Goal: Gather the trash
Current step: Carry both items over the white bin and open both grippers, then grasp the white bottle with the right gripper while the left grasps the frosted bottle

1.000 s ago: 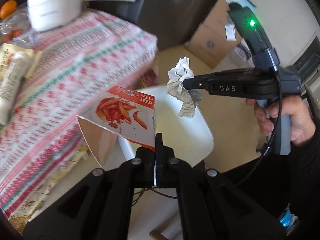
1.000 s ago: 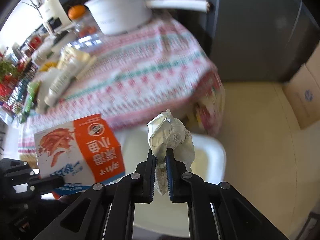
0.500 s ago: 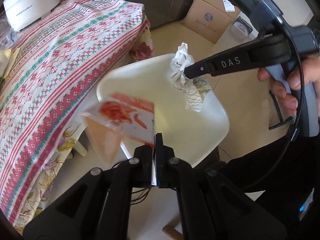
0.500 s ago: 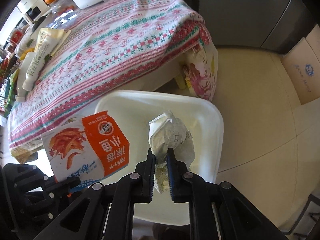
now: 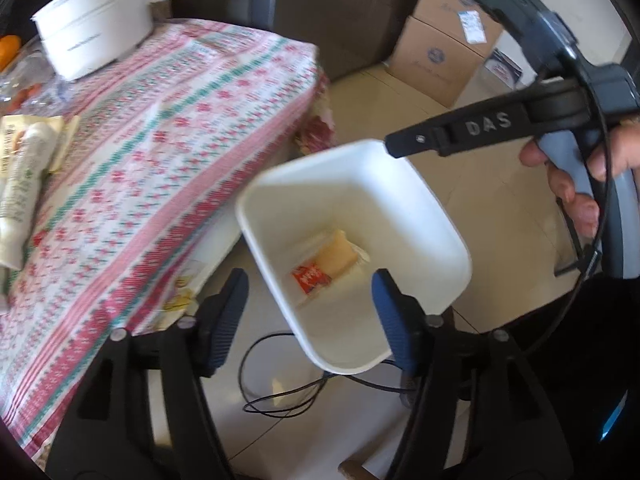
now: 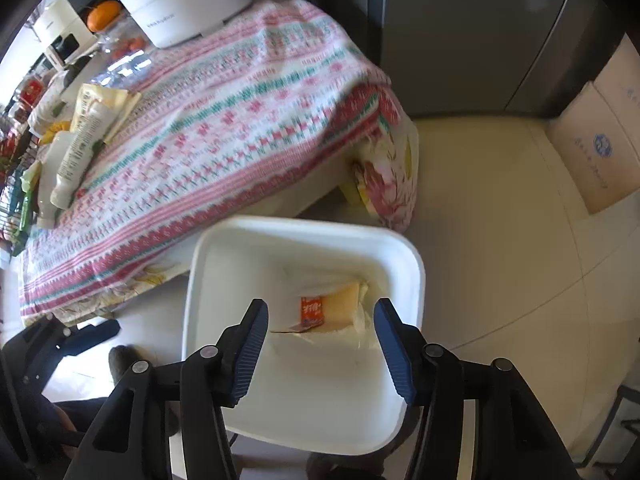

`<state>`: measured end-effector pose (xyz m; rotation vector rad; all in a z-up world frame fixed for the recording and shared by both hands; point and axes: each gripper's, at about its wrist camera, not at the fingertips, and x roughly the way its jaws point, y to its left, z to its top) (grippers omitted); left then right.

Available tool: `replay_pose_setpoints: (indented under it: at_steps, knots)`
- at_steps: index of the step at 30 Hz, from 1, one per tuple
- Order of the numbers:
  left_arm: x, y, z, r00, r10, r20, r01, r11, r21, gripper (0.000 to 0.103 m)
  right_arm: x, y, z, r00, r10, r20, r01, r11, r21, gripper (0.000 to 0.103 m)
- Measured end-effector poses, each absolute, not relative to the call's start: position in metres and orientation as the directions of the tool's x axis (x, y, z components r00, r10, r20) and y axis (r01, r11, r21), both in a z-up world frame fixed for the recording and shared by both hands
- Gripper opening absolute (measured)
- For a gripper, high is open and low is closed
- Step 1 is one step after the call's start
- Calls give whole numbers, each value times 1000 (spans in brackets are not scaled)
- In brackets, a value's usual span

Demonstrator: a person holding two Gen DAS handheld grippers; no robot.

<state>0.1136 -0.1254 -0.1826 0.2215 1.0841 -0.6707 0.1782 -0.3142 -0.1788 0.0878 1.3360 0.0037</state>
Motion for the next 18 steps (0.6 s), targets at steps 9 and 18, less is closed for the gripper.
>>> replay_pose_setpoints:
  at_steps: [9,18]
  knots:
    - [121,-79,-156,413,-315,-855,491,867,-83,78,186,-283,-144,344,55,-937,5,998,61,69]
    - [142,-16,-135,520,-152,-840,291,957,7,82,198,-243,-119,457,67,-887,-32,998,59,83]
